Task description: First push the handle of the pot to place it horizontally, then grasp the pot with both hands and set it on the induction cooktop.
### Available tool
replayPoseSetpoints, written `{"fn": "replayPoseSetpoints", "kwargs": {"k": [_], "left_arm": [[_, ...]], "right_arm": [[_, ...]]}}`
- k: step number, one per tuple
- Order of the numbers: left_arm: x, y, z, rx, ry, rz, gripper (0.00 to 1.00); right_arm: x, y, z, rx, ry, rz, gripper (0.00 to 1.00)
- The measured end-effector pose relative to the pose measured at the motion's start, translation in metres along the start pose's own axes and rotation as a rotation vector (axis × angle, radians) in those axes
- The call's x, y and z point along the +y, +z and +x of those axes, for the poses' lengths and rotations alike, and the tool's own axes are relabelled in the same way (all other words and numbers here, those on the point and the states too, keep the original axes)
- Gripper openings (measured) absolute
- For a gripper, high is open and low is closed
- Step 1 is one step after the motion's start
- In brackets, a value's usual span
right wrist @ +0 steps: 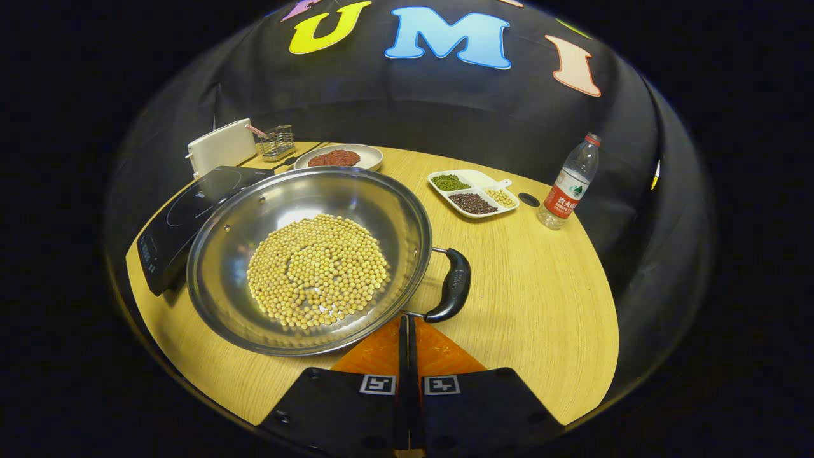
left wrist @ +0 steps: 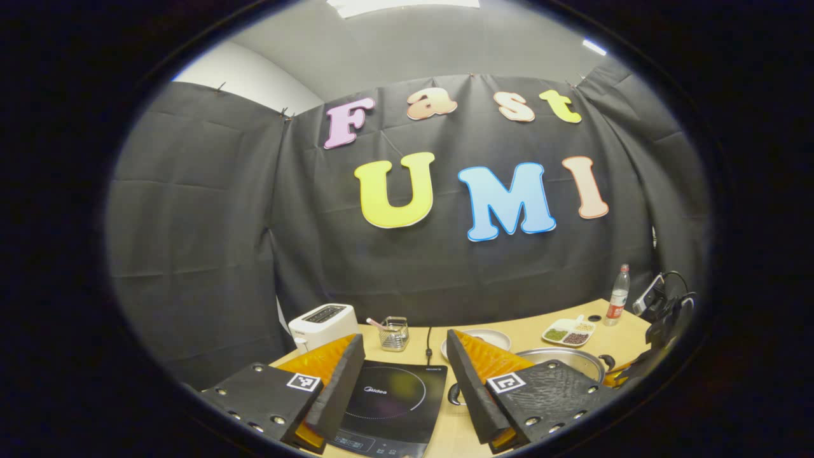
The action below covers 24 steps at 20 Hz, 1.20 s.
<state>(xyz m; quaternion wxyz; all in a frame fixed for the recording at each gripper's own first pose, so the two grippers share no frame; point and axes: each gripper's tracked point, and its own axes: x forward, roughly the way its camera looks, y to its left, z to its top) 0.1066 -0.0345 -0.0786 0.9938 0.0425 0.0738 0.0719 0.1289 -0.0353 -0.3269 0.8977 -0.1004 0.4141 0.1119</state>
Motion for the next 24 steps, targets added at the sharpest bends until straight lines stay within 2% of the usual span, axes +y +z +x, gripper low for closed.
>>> {"fn": "replayPoseSetpoints", "kwargs": {"k": [3, 6, 7, 9, 11, 12, 15, 18, 22, 24], "left_arm": [[-0.009, -0.011, 0.007, 0.02, -0.02, -0.006, 0.77], [-0.015, -0.025, 0.015, 0.046, -0.043, -0.008, 0.8], [-0.017, -0.028, 0.018, 0.052, -0.051, -0.008, 0.8], [-0.019, -0.035, 0.021, 0.064, -0.069, -0.01, 0.77], [-0.024, -0.044, 0.029, 0.079, -0.094, -0.012, 0.77], [-0.029, -0.051, 0.035, 0.098, -0.11, -0.018, 0.8], [-0.039, -0.073, 0.048, 0.152, -0.149, -0.045, 0.77], [-0.054, -0.1, 0.062, 0.22, -0.197, -0.061, 0.8], [-0.068, -0.131, 0.08, 0.288, -0.23, -0.06, 0.77], [-0.076, -0.148, 0.087, 0.322, -0.247, -0.054, 0.8]], "right_arm": [[-0.005, 0.004, -0.004, -0.012, -0.017, 0.024, 0.02], [-0.013, 0.025, -0.022, -0.104, -0.037, 0.072, 0.04], [-0.018, 0.031, -0.029, -0.139, -0.045, 0.09, 0.14], [-0.021, 0.049, -0.039, -0.213, -0.055, 0.124, 0.68], [-0.03, 0.066, -0.046, -0.273, -0.08, 0.153, 1.0], [-0.031, 0.073, -0.051, -0.293, -0.086, 0.166, 0.99], [-0.034, 0.085, -0.05, -0.319, -0.08, 0.192, 0.97], [-0.035, 0.081, -0.04, -0.292, -0.078, 0.186, 0.99], [-0.036, 0.079, -0.029, -0.275, -0.077, 0.16, 0.99], [-0.036, 0.076, -0.024, -0.265, -0.075, 0.154, 0.99]]}}
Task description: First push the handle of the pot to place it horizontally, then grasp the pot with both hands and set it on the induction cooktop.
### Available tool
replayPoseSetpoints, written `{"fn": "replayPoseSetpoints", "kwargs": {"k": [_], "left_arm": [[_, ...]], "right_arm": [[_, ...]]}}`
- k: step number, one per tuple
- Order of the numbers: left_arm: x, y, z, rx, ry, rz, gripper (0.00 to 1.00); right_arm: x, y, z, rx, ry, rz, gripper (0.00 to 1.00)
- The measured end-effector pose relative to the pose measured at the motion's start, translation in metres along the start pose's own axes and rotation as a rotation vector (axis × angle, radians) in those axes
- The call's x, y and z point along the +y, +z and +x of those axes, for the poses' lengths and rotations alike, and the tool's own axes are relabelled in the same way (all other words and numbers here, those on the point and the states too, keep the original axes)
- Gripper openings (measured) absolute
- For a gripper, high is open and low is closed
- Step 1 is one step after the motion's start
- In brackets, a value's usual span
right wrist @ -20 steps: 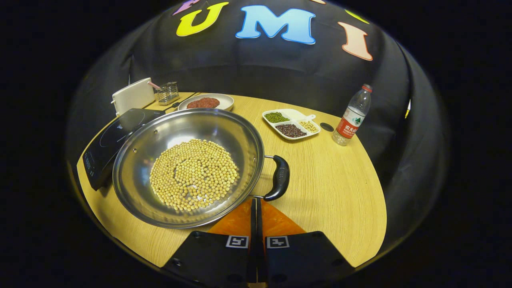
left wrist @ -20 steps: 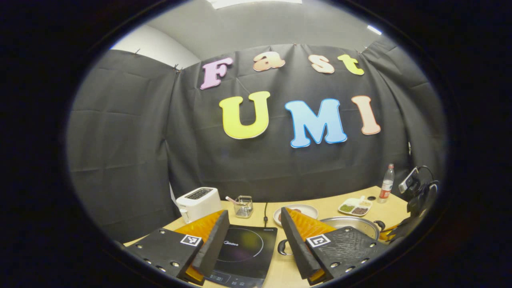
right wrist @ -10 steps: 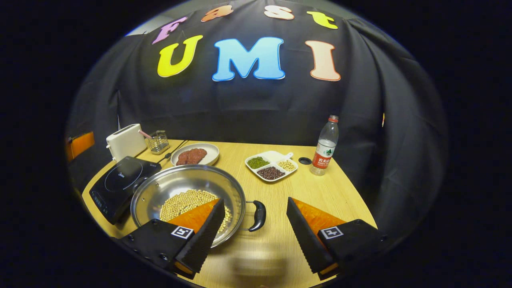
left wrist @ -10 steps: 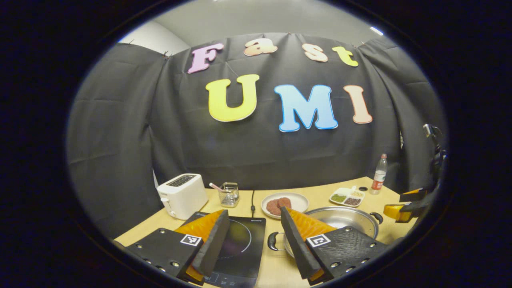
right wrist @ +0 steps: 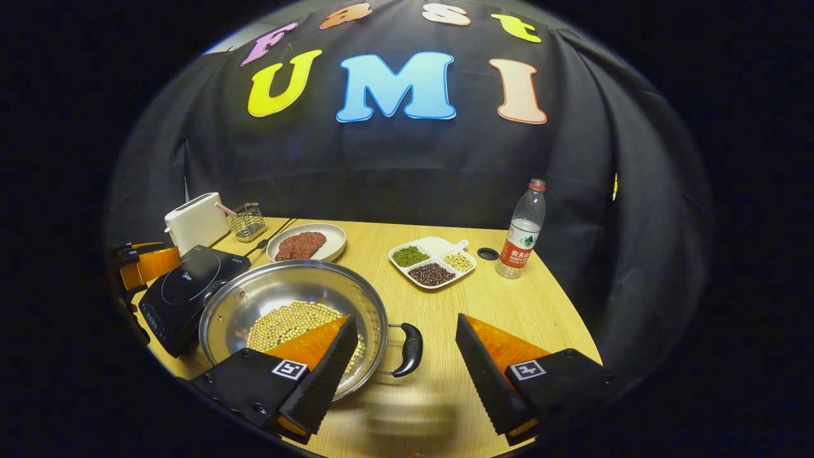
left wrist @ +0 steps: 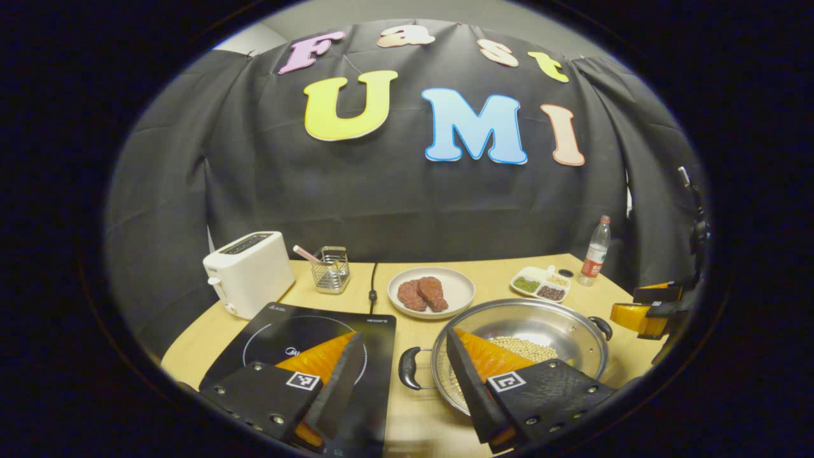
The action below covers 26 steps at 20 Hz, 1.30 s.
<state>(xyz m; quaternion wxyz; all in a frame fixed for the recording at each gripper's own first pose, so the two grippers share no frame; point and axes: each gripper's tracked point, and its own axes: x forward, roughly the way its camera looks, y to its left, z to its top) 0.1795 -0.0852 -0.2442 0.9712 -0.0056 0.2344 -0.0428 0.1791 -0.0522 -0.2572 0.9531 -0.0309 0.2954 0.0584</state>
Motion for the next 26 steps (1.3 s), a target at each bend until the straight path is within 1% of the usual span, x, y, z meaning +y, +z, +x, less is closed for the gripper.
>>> {"fn": "replayPoseSetpoints", "kwargs": {"k": [3, 4, 5, 6, 7, 10, 11, 12, 16, 17, 20, 21, 23, 24, 25, 26], "left_arm": [[-0.008, -0.017, 0.018, 0.051, -0.024, 0.0, 0.77], [-0.01, -0.022, 0.023, 0.065, -0.029, -0.002, 0.8], [-0.012, -0.028, 0.029, 0.081, -0.031, -0.006, 0.8], [-0.014, -0.033, 0.032, 0.099, -0.034, -0.011, 0.77], [-0.015, -0.039, 0.036, 0.114, -0.035, -0.014, 0.8], [-0.017, -0.053, 0.045, 0.153, -0.035, -0.015, 0.8], [-0.018, -0.056, 0.047, 0.163, -0.034, -0.014, 0.77], [-0.018, -0.061, 0.05, 0.176, -0.033, -0.014, 0.8], [-0.019, -0.078, 0.058, 0.223, -0.023, -0.035, 0.8], [-0.019, -0.081, 0.06, 0.232, -0.019, -0.042, 0.8], [-0.022, -0.088, 0.062, 0.249, -0.014, -0.058, 0.77], [-0.022, -0.089, 0.063, 0.253, -0.011, -0.054, 0.8], [-0.021, -0.089, 0.064, 0.257, -0.004, -0.048, 0.81], [-0.021, -0.089, 0.064, 0.256, -0.001, -0.045, 0.77], [-0.021, -0.089, 0.065, 0.256, 0.004, -0.043, 0.81], [-0.021, -0.088, 0.066, 0.252, 0.009, -0.043, 0.81]], "right_arm": [[0.0, -0.004, 0.008, 0.013, 0.0, -0.002, 0.99], [-0.001, -0.005, 0.012, 0.017, 0.001, -0.003, 0.99], [0.0, -0.007, 0.014, 0.022, 0.002, -0.003, 0.99], [0.0, -0.009, 0.016, 0.029, 0.004, -0.003, 0.99], [0.001, -0.01, 0.019, 0.035, 0.004, -0.003, 0.99], [0.002, -0.016, 0.028, 0.055, 0.01, -0.002, 0.99], [0.002, -0.018, 0.03, 0.061, 0.011, -0.003, 0.99], [0.003, -0.021, 0.032, 0.069, 0.012, -0.004, 0.99], [0.004, -0.032, 0.041, 0.103, 0.016, 0.007, 0.99], [0.004, -0.035, 0.044, 0.112, 0.017, 0.009, 0.98], [0.003, -0.041, 0.049, 0.134, 0.018, 0.013, 1.0], [0.003, -0.043, 0.05, 0.139, 0.018, 0.016, 0.98], [0.003, -0.046, 0.052, 0.151, 0.023, 0.025, 1.0], [0.003, -0.047, 0.053, 0.157, 0.024, 0.029, 1.0], [0.002, -0.05, 0.055, 0.166, 0.024, 0.035, 1.0], [0.003, -0.052, 0.056, 0.175, 0.025, 0.044, 1.0]]}}
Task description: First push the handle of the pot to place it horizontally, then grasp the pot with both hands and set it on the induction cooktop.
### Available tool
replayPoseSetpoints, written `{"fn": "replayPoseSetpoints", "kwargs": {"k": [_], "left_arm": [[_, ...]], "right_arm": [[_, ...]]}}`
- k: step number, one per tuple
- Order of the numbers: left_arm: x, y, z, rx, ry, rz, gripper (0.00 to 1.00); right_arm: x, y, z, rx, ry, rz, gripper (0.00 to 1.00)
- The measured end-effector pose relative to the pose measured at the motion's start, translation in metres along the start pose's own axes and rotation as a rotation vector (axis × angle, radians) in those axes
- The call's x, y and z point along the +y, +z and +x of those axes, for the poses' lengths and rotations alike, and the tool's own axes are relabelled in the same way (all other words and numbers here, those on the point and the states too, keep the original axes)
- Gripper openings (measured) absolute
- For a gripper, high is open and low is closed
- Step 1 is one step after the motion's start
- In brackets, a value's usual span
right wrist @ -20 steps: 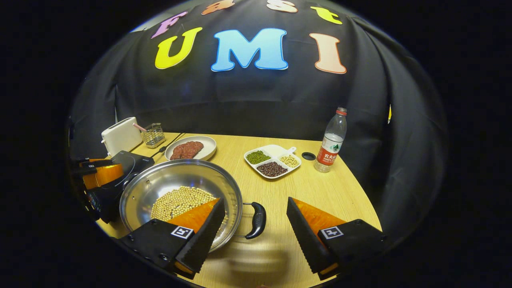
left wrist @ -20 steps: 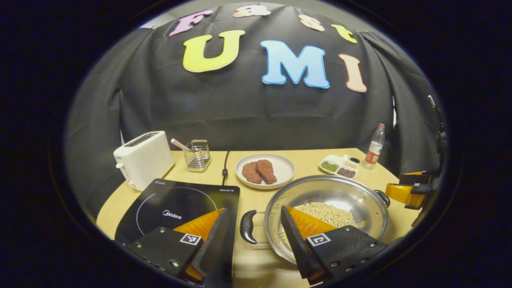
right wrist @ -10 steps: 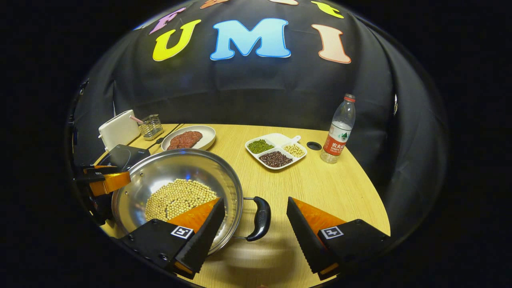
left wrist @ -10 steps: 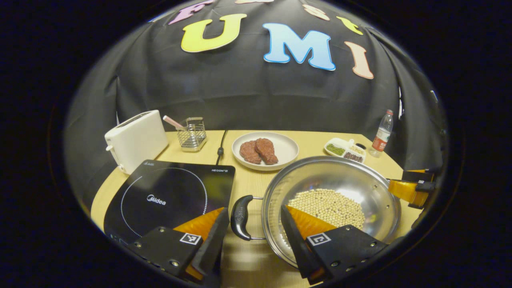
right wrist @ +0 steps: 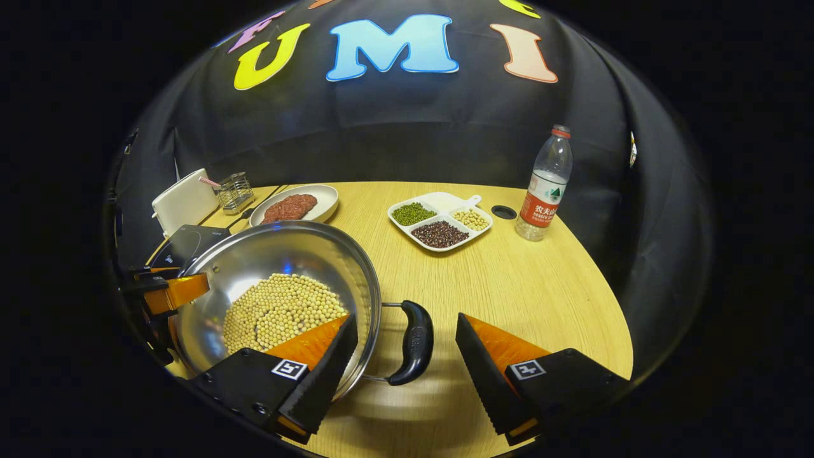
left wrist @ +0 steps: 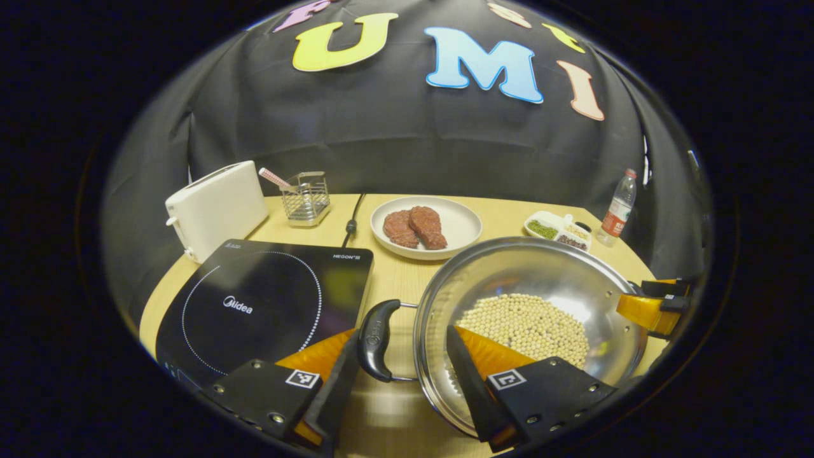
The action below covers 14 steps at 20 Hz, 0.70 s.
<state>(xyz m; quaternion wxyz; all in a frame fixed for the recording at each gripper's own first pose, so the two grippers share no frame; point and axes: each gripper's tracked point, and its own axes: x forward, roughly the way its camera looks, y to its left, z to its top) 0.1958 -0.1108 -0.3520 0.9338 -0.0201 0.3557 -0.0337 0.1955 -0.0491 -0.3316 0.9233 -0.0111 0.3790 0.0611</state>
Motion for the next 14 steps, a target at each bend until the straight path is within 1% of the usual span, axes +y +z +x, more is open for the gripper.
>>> {"fn": "replayPoseSetpoints", "kwargs": {"k": [1, 2, 3, 4, 5, 6, 7, 8, 9, 10, 11, 12, 13, 14], "left_arm": [[0.0, 0.0, 0.001, 0.001, 0.006, -0.001, 0.77], [0.0, -0.001, 0.001, 0.002, 0.01, 0.002, 0.8], [0.003, -0.002, 0.002, 0.002, 0.021, 0.008, 0.8], [0.009, -0.003, 0.003, 0.008, 0.043, 0.016, 0.74], [0.009, -0.006, -0.001, 0.018, 0.034, 0.0, 0.68], [0.007, -0.01, 0.002, 0.027, 0.033, -0.006, 0.64], [0.006, -0.009, 0.003, 0.022, 0.033, 0.0, 0.65], [0.007, -0.01, 0.003, 0.027, 0.034, 0.006, 0.66], [0.007, -0.01, 0.003, 0.029, 0.035, 0.009, 0.65], [0.006, -0.01, 0.002, 0.031, 0.035, 0.009, 0.64], [0.006, -0.009, 0.004, 0.031, 0.033, 0.007, 0.64], [0.005, -0.01, 0.003, 0.033, 0.031, 0.007, 0.61], [0.005, -0.008, 0.003, 0.032, 0.03, 0.013, 0.59], [0.005, -0.006, 0.003, 0.027, 0.032, 0.02, 0.56]], "right_arm": [[0.001, -0.002, 0.002, 0.01, 0.001, 0.01, 0.99], [0.001, -0.004, 0.003, 0.019, 0.005, 0.022, 0.99], [0.004, -0.005, 0.003, 0.023, 0.017, 0.037, 0.91], [0.008, -0.005, 0.003, 0.026, 0.03, 0.048, 0.87], [0.009, -0.005, 0.003, 0.029, 0.031, 0.048, 0.8], [0.008, -0.004, 0.004, 0.023, 0.027, 0.044, 0.75], [0.008, -0.004, 0.003, 0.025, 0.024, 0.044, 0.71], [0.008, -0.004, 0.003, 0.028, 0.025, 0.054, 0.7], [0.008, -0.004, 0.003, 0.034, 0.025, 0.068, 0.64], [0.008, -0.004, 0.003, 0.039, 0.021, 0.078, 0.63], [0.01, -0.005, 0.007, 0.043, 0.022, 0.076, 0.58], [0.011, -0.003, -0.004, 0.042, 0.013, 0.071, 0.54], [0.01, -0.003, 0.001, 0.041, 0.012, 0.069, 0.49], [0.01, -0.003, 0.003, 0.041, 0.012, 0.073, 0.43]]}}
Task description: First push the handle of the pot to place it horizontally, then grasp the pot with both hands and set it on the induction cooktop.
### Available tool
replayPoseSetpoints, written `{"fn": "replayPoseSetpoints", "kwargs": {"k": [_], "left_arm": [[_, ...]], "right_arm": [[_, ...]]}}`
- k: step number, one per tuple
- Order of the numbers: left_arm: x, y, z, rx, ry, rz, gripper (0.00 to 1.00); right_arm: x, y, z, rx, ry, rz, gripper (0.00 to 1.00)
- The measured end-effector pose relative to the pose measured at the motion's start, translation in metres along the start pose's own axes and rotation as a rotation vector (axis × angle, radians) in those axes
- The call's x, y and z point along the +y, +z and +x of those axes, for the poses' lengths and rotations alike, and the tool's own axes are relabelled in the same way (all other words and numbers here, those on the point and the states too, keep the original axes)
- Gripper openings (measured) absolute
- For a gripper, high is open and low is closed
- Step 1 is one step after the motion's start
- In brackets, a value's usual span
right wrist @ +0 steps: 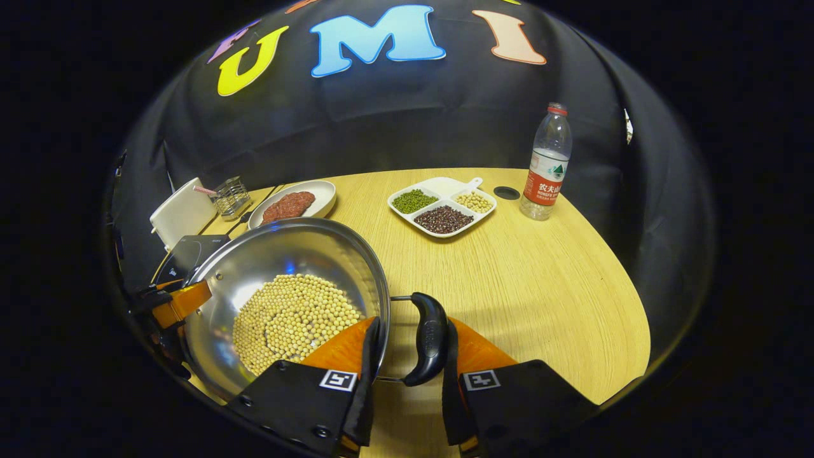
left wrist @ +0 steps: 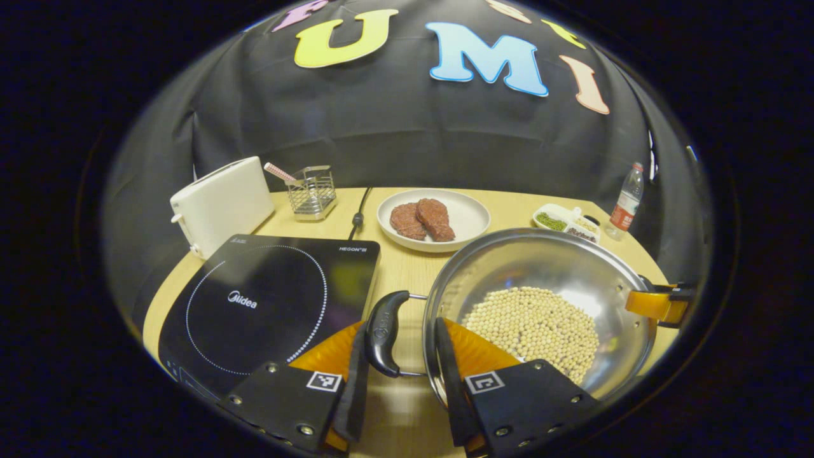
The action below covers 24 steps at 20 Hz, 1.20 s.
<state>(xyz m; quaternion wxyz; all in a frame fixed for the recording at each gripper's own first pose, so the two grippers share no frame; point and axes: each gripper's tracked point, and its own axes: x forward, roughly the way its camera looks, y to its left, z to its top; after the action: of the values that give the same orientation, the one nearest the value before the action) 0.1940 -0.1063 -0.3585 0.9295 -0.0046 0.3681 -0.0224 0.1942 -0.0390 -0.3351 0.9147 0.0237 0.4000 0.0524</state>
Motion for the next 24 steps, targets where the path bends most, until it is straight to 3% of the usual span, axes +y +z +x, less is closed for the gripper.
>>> {"fn": "replayPoseSetpoints", "kwargs": {"k": [1, 2, 5, 7, 8, 9, 10, 14, 15, 16, 18, 19, 21, 22, 24], "left_arm": [[0.0, 0.004, 0.0, -0.006, 0.003, 0.003, 0.58], [-0.001, 0.007, 0.0, -0.016, 0.003, -0.001, 0.53], [-0.002, 0.006, -0.002, 0.001, -0.002, -0.021, 0.48], [-0.002, 0.005, -0.001, -0.001, -0.012, -0.022, 0.55], [-0.001, 0.004, -0.001, 0.001, -0.012, -0.025, 0.51], [-0.001, 0.004, 0.0, -0.007, -0.012, -0.038, 0.51], [-0.002, 0.001, 0.002, -0.007, -0.018, -0.047, 0.55], [-0.001, -0.001, 0.003, -0.01, -0.022, -0.034, 0.57], [-0.002, -0.002, 0.004, -0.007, -0.021, -0.031, 0.53], [-0.002, 0.003, 0.003, -0.022, -0.019, -0.022, 0.57], [-0.002, 0.007, 0.003, -0.024, -0.019, -0.025, 0.49], [-0.002, 0.007, 0.002, -0.025, -0.023, -0.03, 0.52], [-0.003, 0.006, 0.005, -0.026, -0.03, -0.052, 0.47], [-0.003, 0.007, 0.003, -0.028, -0.028, -0.056, 0.43], [-0.001, 0.013, 0.0, -0.038, -0.026, -0.067, 0.46]], "right_arm": [[0.0, 0.0, -0.001, 0.0, -0.001, 0.003, 0.43], [0.0, 0.001, -0.002, 0.0, 0.0, 0.005, 0.43], [0.0, 0.0, -0.002, 0.007, 0.007, 0.014, 0.42], [0.0, 0.0, -0.001, 0.01, 0.011, 0.023, 0.46], [-0.001, 0.0, -0.001, 0.011, 0.014, 0.024, 0.43], [-0.001, 0.0, 0.0, 0.009, 0.015, 0.032, 0.46], [-0.001, 0.001, 0.001, 0.006, 0.016, 0.037, 0.46], [-0.001, 0.003, 0.003, -0.004, 0.02, 0.041, 0.42], [0.0, 0.003, 0.002, -0.006, 0.019, 0.037, 0.46], [0.0, 0.004, 0.002, -0.01, 0.019, 0.027, 0.42], [-0.001, 0.005, 0.0, -0.013, 0.019, 0.034, 0.42], [0.0, 0.006, -0.002, -0.023, 0.023, 0.06, 0.46], [0.0, 0.009, -0.003, -0.028, 0.02, 0.055, 0.36], [0.001, 0.011, -0.003, -0.026, 0.019, 0.044, 0.39], [0.005, 0.014, -0.006, -0.032, 0.018, 0.039, 0.4]]}}
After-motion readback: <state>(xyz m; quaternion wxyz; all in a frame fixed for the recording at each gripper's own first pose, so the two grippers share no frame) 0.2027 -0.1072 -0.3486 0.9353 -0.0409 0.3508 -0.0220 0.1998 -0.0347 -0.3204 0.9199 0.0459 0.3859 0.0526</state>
